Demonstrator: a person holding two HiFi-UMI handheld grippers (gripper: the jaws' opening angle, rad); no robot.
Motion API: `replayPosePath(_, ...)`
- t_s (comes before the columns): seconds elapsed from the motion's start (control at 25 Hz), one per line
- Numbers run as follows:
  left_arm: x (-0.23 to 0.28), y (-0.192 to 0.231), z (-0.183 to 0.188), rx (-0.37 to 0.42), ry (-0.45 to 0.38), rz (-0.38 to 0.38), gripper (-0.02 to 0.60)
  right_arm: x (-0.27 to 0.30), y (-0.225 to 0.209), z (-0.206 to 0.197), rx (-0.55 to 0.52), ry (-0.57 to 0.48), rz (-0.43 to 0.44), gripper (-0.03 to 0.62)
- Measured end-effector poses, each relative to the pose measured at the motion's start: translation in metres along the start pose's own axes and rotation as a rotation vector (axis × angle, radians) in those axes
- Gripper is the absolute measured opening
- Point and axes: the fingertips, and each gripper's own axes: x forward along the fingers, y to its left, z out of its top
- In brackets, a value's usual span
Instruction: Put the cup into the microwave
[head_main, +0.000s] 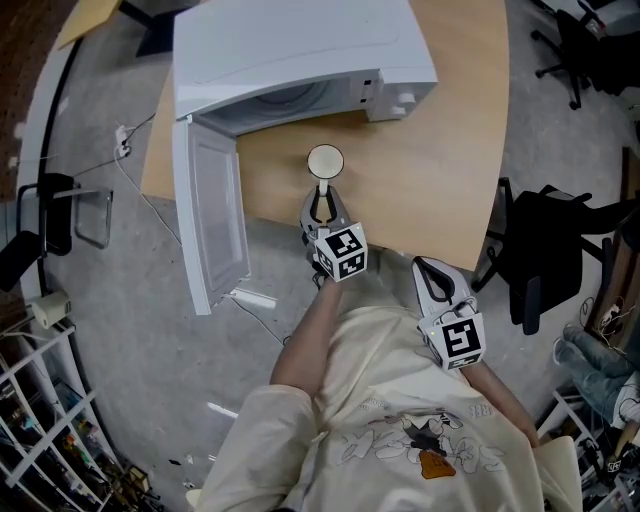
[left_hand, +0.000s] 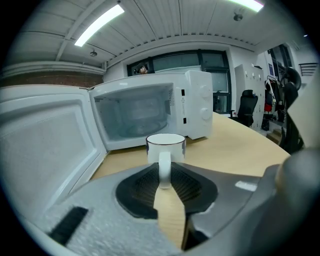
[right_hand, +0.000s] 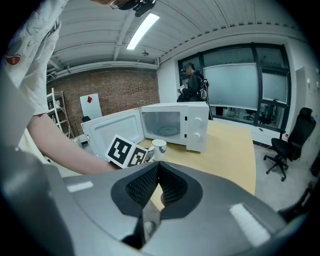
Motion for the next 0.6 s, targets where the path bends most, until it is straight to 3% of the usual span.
replayPosePath(0.32, -0.001, -0.002, 0.036, 0.024, -0.095, -0.045, 0.074, 0.0, 0.005, 0.002, 0.004, -0.014, -0.012, 0.006)
replayPosePath(0.6, -0.011, 0.005, 0.01, 0.033, -0.055, -0.027, 0.074, -0.002, 0.004, -0.002, 0.023, -0.006, -0.029, 0.006)
